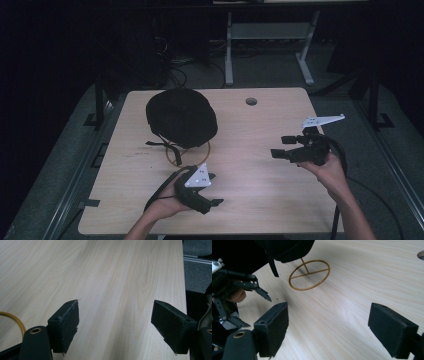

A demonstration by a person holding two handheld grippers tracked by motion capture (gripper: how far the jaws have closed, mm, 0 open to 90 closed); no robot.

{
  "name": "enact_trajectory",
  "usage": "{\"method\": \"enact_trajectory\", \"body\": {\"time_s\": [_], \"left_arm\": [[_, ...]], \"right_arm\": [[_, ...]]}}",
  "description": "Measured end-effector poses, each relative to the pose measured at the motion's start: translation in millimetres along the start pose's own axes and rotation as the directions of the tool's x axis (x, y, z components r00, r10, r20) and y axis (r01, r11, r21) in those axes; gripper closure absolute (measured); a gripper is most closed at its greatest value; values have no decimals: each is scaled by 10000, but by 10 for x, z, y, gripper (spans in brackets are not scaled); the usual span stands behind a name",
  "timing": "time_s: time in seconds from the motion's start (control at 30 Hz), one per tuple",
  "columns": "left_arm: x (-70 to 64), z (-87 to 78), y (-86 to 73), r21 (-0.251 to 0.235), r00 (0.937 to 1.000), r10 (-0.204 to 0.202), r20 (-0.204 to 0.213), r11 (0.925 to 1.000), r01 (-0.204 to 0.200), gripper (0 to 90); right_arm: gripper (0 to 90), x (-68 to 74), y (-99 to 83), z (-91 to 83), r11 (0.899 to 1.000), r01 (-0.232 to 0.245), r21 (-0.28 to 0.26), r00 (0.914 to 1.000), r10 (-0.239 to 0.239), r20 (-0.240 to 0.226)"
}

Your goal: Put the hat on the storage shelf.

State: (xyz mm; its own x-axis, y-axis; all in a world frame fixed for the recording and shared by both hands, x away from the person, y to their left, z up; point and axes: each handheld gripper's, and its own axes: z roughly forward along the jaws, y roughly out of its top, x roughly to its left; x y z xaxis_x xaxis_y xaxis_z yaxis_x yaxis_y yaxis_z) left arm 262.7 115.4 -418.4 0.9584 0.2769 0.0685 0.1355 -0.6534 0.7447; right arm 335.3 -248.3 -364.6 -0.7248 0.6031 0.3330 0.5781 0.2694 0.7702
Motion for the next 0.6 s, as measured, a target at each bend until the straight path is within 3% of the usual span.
{"method": "enact_trajectory", "body": {"time_s": [0.6], "left_arm": [[2, 1, -11, -25, 9999, -129, -10, 9999, 129, 224]], "right_arm": [[163, -32, -333, -96, 9993, -340, 147, 9993, 337, 160]]}}
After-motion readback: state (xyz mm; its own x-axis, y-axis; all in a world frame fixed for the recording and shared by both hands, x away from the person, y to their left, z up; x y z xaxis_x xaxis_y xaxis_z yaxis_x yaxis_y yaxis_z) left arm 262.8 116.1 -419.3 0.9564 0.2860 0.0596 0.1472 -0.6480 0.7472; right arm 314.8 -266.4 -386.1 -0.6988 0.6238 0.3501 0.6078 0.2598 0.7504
